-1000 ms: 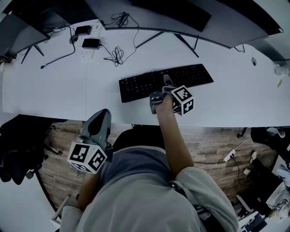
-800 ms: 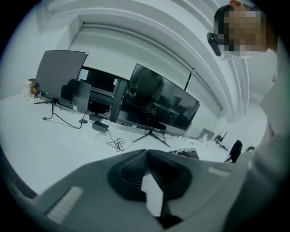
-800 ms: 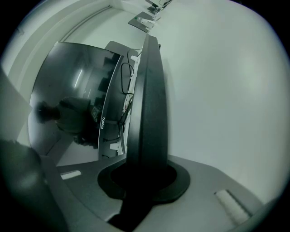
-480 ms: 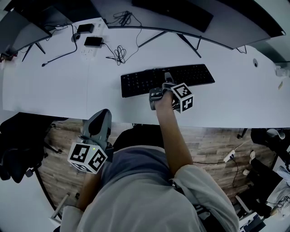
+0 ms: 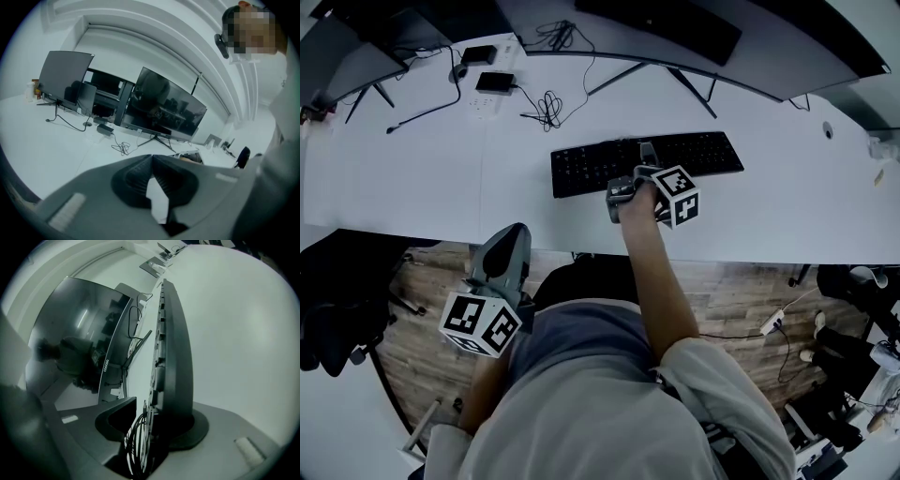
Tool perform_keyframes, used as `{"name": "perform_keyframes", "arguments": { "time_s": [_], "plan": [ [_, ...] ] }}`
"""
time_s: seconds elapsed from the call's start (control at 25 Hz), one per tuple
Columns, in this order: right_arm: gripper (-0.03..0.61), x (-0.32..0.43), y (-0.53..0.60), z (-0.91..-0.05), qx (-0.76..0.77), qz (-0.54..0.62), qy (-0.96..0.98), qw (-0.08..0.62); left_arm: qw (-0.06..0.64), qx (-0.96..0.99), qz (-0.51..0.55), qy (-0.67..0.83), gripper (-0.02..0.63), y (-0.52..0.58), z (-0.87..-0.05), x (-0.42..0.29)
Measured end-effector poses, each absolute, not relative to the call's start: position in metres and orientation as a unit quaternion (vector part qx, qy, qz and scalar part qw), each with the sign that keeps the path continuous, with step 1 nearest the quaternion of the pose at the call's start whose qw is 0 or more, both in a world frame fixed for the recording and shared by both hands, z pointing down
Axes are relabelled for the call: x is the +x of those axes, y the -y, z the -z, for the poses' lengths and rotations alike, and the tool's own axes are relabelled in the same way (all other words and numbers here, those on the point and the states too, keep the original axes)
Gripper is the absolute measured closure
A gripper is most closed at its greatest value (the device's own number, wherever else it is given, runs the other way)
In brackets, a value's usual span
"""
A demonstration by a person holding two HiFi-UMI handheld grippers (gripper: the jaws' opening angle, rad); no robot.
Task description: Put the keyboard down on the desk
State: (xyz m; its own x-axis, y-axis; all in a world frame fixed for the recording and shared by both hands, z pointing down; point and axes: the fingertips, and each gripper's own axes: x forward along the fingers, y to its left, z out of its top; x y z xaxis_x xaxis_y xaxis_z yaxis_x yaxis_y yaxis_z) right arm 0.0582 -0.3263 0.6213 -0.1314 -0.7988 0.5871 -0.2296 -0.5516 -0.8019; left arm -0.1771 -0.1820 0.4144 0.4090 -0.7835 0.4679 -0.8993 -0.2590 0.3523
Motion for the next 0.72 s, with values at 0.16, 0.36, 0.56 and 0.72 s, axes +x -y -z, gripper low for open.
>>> {"name": "perform_keyframes", "arguments": {
  "time_s": [0.16, 0.36, 0.56, 0.72],
  "plan": [
    [0.275, 0.058, 0.326, -0.618, -0.619, 0.632, -0.404, 0.231, 0.289, 0.789, -0.098, 0.532, 0.614, 0.181, -0.413, -0.176],
    [0.137, 0.061, 0.323, -0.616, -0.635, 0.63, -0.382, 0.232, 0.288, 0.799, -0.094, 0.519, 0.614, 0.178, -0.405, -0.172],
    [0.081, 0.06, 0.314, -0.618, -0.646, 0.639, -0.362, 0.208, 0.288, 0.799, -0.086, 0.521, 0.614, 0.175, -0.404, -0.174],
    [0.081, 0.061, 0.306, -0.618, -0.646, 0.647, -0.349, 0.207, 0.286, 0.8, -0.082, 0.521, 0.614, 0.173, -0.402, -0.174]
  ]
}}
